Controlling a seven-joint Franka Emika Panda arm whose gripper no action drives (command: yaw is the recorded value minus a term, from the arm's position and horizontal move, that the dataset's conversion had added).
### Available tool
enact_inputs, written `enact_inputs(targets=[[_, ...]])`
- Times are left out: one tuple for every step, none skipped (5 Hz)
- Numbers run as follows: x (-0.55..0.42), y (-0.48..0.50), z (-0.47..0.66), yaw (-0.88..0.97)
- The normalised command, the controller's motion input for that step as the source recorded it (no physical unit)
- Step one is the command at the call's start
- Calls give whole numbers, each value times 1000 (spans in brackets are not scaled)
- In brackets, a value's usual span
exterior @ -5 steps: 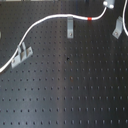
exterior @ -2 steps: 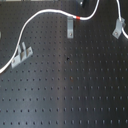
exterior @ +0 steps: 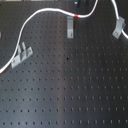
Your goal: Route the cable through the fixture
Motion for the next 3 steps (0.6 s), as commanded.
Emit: enact_inputs(targets=[[12,-20,0,0],[-221,529,109,557],[-125,272,179,471]])
